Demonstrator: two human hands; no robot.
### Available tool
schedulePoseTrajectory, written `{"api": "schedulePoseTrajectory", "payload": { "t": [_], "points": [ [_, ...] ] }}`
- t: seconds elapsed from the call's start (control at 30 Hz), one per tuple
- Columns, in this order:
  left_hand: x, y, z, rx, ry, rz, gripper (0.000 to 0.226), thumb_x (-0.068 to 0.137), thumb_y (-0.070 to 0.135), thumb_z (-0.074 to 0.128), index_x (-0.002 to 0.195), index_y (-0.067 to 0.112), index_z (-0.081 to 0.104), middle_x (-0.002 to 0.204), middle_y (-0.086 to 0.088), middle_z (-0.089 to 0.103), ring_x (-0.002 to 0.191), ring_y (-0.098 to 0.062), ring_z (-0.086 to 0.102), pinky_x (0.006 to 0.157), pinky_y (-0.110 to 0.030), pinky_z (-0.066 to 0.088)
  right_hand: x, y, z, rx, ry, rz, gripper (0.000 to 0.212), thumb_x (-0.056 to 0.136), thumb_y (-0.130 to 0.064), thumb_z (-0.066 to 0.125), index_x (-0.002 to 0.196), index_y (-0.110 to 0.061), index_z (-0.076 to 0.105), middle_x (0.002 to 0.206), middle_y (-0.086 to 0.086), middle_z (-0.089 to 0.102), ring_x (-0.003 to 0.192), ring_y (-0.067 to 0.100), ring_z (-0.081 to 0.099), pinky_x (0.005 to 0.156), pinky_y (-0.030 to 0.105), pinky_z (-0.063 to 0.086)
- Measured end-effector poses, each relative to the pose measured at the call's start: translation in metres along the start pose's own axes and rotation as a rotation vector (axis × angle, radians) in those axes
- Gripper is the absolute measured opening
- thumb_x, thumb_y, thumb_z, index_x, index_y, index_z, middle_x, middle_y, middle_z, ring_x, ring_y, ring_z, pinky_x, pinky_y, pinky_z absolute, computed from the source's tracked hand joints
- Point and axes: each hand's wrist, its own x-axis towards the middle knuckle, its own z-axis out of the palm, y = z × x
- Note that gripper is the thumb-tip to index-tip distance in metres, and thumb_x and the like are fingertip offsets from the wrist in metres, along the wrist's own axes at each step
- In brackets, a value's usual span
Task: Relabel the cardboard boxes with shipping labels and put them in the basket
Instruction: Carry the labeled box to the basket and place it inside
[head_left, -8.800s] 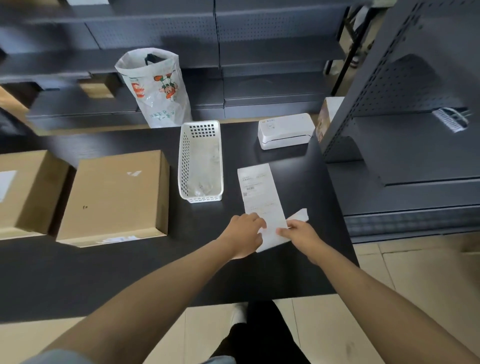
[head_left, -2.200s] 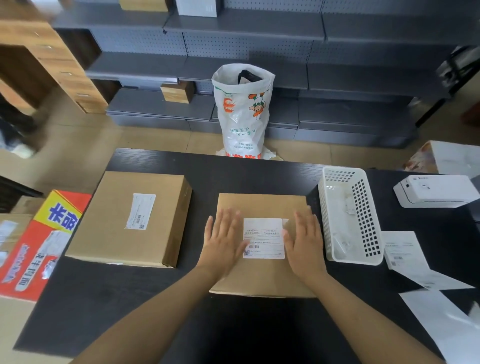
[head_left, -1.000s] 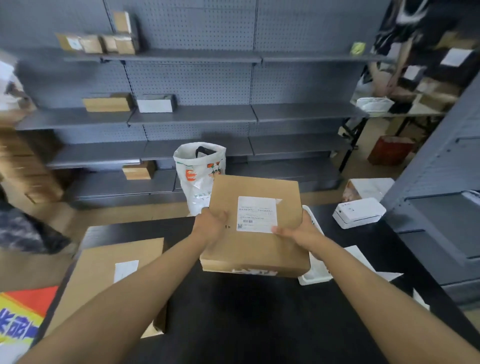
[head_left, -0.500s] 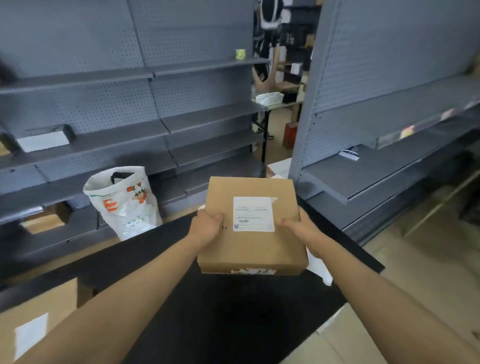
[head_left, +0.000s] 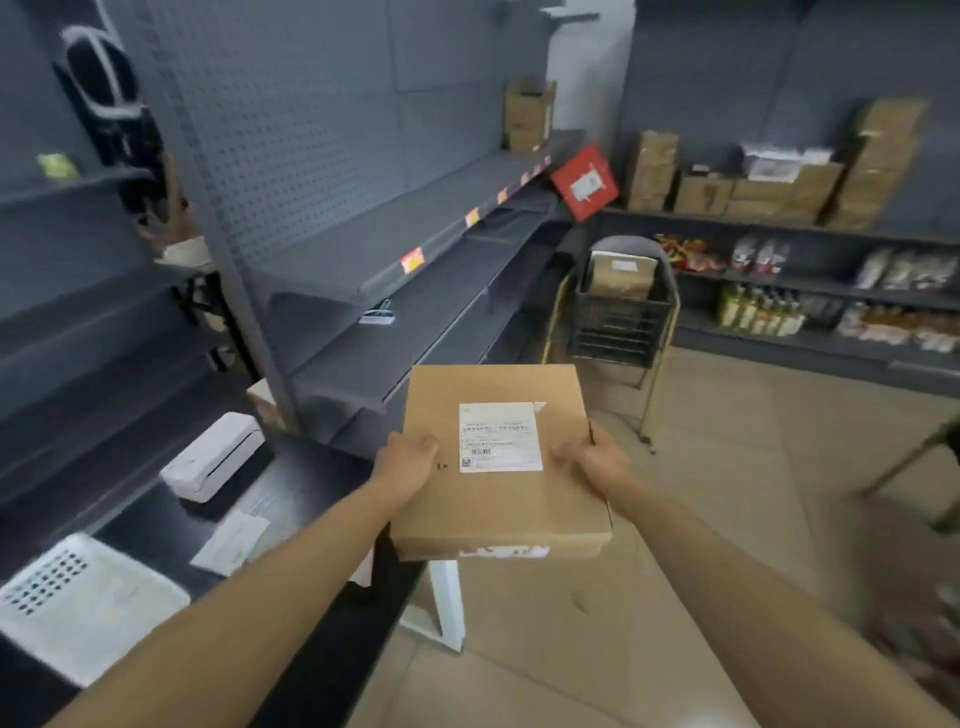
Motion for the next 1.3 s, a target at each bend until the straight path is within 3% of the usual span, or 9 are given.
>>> {"api": "schedulePoseTrajectory", "payload": {
  "t": [0.13, 0.3, 0.5, 0.67, 0.9, 1.17, 1.3],
  "points": [
    [0.027, 0.05, 0.071, -0.007, -0.093, 0.042, 0.047, 0.097, 0.039, 0.046, 0.131, 0.007, 0.042, 0.118, -0.011, 0.057, 0.098, -0.027, 0.056, 0.084, -0.035, 0.045, 0.026, 0.016, -0.069, 0.062, 0.127, 0.045, 0.058, 0.081, -0.019, 0.07, 0.134, -0.022, 0.046, 0.113, 0.004, 0.064, 0.093, 0.023, 0.063, 0.079, 0.034, 0.052],
    [0.083, 0.102, 0.145, -0.051, -0.213, 0.056, 0.049, 0.096, 0.036, 0.048, 0.132, 0.004, 0.043, 0.122, -0.015, 0.06, 0.109, -0.033, 0.059, 0.096, -0.045, 0.048, 0.082, 0.026, -0.132, 0.087, 0.234, 0.086, 0.053, 0.08, -0.016, 0.069, 0.129, -0.017, 0.05, 0.11, 0.007, 0.066, 0.096, 0.026, 0.064, 0.081, 0.037, 0.054],
    [0.171, 0.171, 0.212, -0.042, -0.271, 0.099, 0.04, 0.095, 0.04, 0.051, 0.121, 0.01, 0.048, 0.112, -0.009, 0.061, 0.096, -0.029, 0.06, 0.087, -0.038, 0.05, 0.171, 0.0, -0.19, 0.074, 0.352, 0.094, 0.056, 0.08, -0.017, 0.069, 0.131, -0.017, 0.049, 0.114, 0.008, 0.065, 0.098, 0.028, 0.063, 0.084, 0.038, 0.053],
    [0.233, 0.228, 0.264, -0.015, -0.314, 0.133, 0.049, 0.095, 0.043, 0.051, 0.127, 0.007, 0.048, 0.117, -0.012, 0.062, 0.101, -0.031, 0.061, 0.084, -0.036, 0.049, 0.234, -0.013, -0.235, 0.102, 0.449, 0.116, 0.056, 0.08, -0.02, 0.069, 0.132, -0.014, 0.051, 0.12, 0.01, 0.063, 0.104, 0.03, 0.061, 0.091, 0.041, 0.052],
    [0.317, 0.293, 0.333, 0.017, -0.325, 0.139, 0.053, 0.094, 0.044, 0.053, 0.13, 0.006, 0.044, 0.125, -0.012, 0.058, 0.11, -0.032, 0.058, 0.09, -0.037, 0.048, 0.349, -0.018, -0.295, 0.114, 0.424, 0.15, 0.056, 0.081, -0.023, 0.069, 0.133, -0.015, 0.049, 0.116, 0.008, 0.063, 0.102, 0.028, 0.062, 0.088, 0.04, 0.052],
    [0.413, 0.361, 0.378, -0.053, -0.302, 0.08, 0.059, 0.093, 0.05, 0.052, 0.136, 0.011, 0.041, 0.127, -0.01, 0.058, 0.111, -0.03, 0.057, 0.098, -0.047, 0.047, 0.497, -0.048, -0.347, 0.137, 0.303, 0.131, 0.055, 0.08, -0.024, 0.069, 0.13, -0.017, 0.049, 0.102, 0.0, 0.063, 0.088, 0.019, 0.062, 0.062, 0.029, 0.048],
    [0.465, 0.37, 0.39, -0.071, -0.285, 0.032, 0.061, 0.092, 0.052, 0.051, 0.138, 0.012, 0.042, 0.13, -0.008, 0.056, 0.115, -0.029, 0.056, 0.1, -0.046, 0.046, 0.568, -0.06, -0.349, 0.131, 0.222, 0.158, 0.061, 0.077, -0.024, 0.071, 0.133, -0.019, 0.047, 0.109, 0.002, 0.064, 0.093, 0.023, 0.064, 0.074, 0.035, 0.054]
  ]
}}
